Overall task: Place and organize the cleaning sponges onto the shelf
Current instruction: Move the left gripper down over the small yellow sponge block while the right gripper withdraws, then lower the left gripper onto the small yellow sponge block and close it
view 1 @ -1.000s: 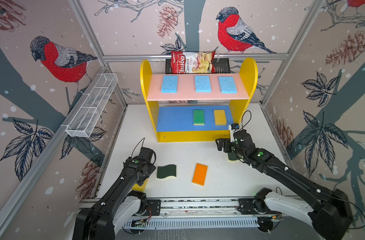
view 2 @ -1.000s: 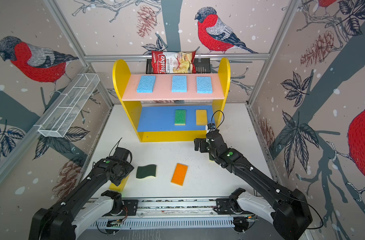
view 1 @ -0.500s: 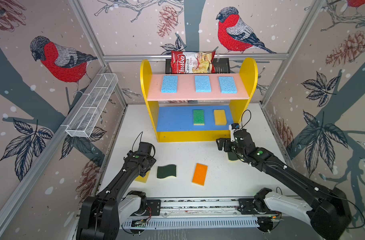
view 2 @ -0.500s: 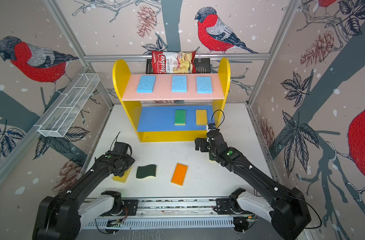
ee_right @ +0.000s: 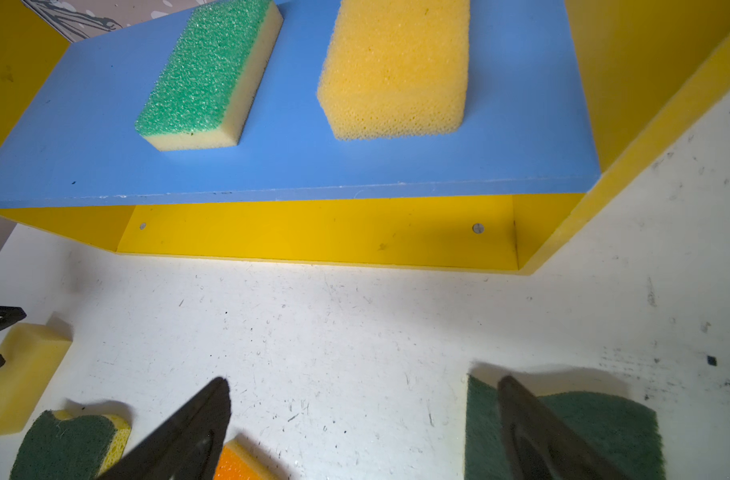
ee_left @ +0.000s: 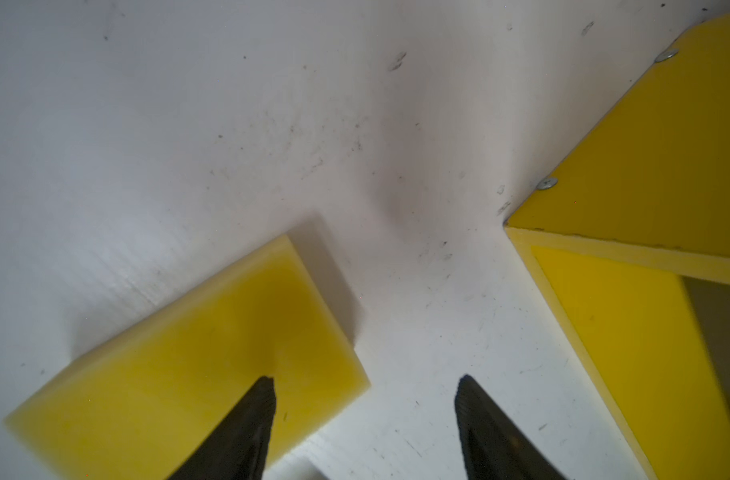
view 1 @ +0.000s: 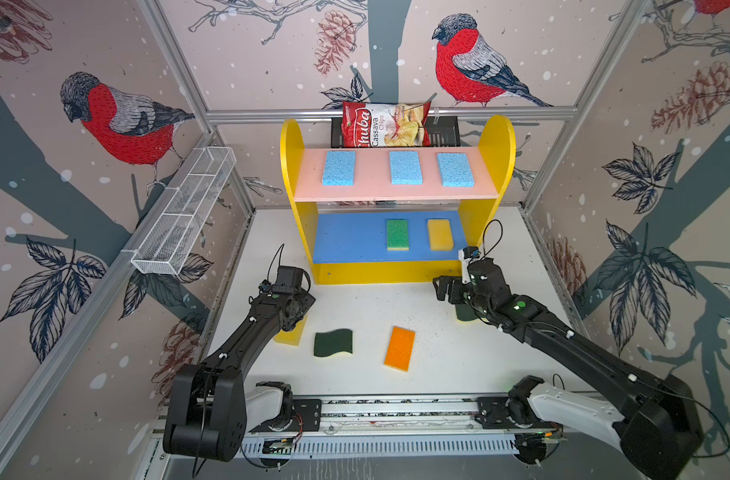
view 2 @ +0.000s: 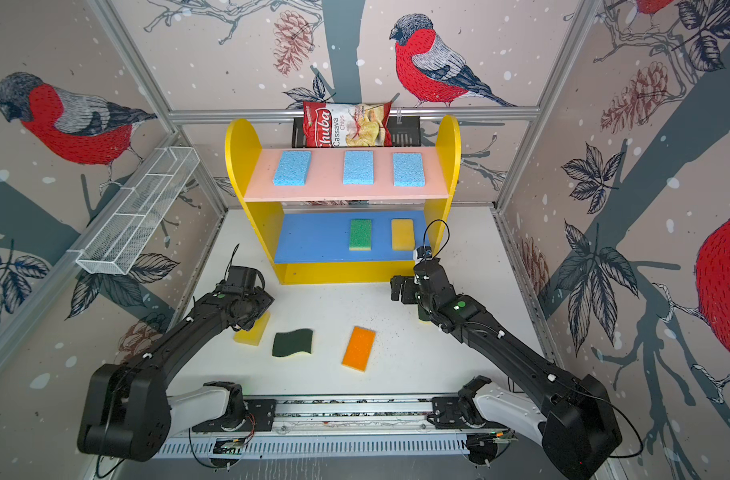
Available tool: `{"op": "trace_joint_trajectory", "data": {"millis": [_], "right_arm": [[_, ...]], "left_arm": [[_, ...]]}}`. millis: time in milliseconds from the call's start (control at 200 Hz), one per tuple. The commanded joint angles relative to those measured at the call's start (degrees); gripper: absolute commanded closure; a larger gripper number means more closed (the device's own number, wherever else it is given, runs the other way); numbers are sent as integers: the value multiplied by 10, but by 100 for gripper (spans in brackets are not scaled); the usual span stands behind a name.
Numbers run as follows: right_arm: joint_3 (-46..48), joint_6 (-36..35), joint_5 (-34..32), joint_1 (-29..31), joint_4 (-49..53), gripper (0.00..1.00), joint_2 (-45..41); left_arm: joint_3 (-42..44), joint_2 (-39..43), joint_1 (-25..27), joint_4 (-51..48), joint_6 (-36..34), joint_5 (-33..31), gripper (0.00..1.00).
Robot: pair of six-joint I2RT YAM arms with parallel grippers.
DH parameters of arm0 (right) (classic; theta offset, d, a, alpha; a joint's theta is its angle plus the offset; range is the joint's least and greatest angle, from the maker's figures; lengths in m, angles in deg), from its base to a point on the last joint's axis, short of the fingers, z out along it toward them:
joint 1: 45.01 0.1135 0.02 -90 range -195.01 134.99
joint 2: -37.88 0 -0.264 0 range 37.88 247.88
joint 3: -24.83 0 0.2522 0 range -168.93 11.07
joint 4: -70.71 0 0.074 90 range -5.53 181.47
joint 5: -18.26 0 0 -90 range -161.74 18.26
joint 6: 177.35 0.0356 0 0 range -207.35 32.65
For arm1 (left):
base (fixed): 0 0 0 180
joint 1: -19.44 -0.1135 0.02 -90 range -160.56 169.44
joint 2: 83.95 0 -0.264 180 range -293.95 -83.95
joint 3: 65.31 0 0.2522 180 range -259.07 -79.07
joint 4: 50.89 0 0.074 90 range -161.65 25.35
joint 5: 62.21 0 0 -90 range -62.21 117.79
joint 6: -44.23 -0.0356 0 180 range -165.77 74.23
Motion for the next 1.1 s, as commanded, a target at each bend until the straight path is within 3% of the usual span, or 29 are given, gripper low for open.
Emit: {"op": "trace_joint_trajectory", "data": {"millis": [0,115,235,555,886,1096], "right_arm": [[1,6,1,-1,-2,1,-6],[0,9,4,-2,-3,0,-9],[-1,13,11,-2,-4,1,-12],[4,24,32,-1,2,0,-30],[5,27,33,0,-7,0,-19],[2,21,36,-1,-9,1,0]], "left_arm": [[-39,-4,-1,-47,-46,-10,26],[-66,17,-1,-109,-50,-45,19],[-37,74,-6,-125,-30,-73,18],[54,145,-140,-66,-88,-12,20],[101,113,-168,17,-111,1,19],[134,136,-169,48,-121,52,19]]}}
